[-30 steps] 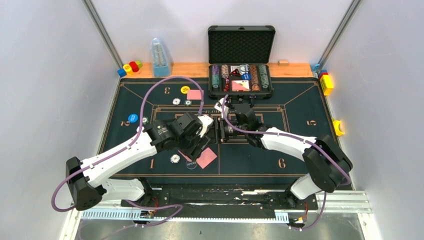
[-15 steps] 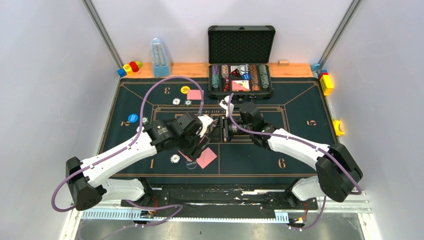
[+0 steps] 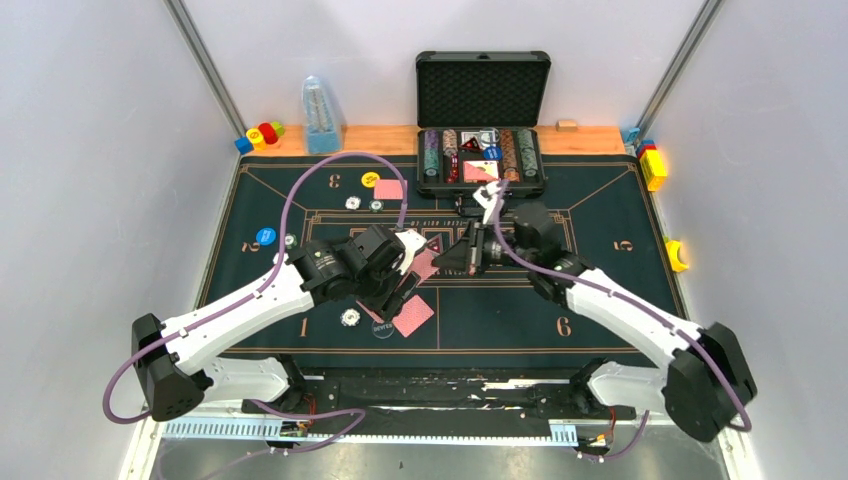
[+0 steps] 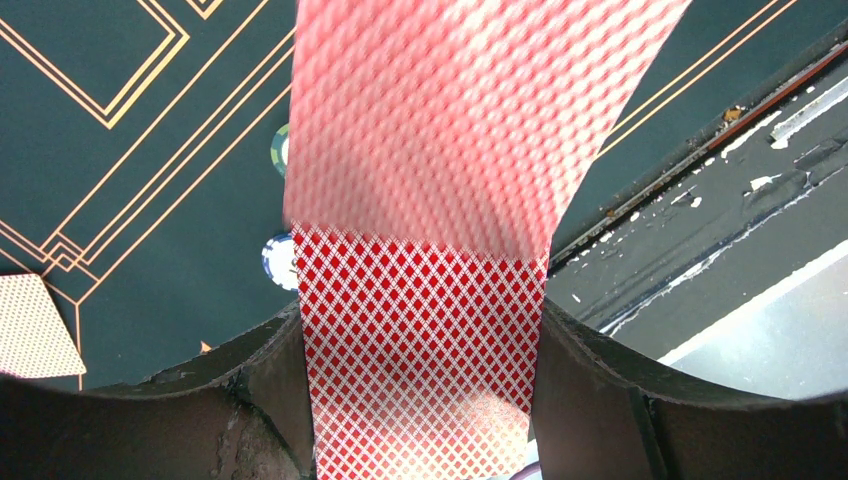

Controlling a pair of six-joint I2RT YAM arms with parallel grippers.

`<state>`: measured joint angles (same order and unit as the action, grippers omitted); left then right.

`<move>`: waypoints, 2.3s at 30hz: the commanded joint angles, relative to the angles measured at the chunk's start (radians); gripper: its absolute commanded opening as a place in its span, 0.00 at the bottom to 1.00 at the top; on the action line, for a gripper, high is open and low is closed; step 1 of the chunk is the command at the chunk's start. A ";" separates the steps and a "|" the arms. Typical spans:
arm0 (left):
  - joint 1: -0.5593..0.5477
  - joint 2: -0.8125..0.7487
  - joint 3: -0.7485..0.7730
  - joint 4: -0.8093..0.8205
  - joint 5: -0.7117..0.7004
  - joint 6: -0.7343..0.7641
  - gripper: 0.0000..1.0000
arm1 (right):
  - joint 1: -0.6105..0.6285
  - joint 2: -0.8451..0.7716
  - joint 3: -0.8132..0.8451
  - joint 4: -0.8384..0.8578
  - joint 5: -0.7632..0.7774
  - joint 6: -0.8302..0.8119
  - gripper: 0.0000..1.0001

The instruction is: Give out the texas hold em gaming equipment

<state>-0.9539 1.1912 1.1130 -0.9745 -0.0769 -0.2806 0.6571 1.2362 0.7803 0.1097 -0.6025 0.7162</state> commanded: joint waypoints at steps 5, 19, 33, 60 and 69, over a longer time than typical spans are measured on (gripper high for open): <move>-0.002 -0.023 0.006 0.027 -0.019 0.008 0.00 | -0.135 -0.247 -0.152 0.039 -0.082 0.068 0.00; -0.002 -0.029 0.011 0.025 -0.024 0.001 0.00 | -0.200 -0.296 -0.382 0.203 -0.127 0.199 0.00; -0.002 -0.050 0.012 0.025 -0.035 0.000 0.00 | -0.167 0.434 0.011 0.679 0.059 0.324 0.00; -0.002 -0.068 0.007 0.022 -0.056 -0.003 0.00 | -0.093 1.125 0.911 0.230 0.489 0.262 0.27; -0.002 -0.079 0.001 0.025 -0.056 -0.002 0.00 | -0.099 0.870 0.750 0.161 0.479 0.115 0.68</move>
<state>-0.9539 1.1404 1.1130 -0.9752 -0.1184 -0.2821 0.5560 2.3089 1.6184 0.2996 -0.1390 0.9371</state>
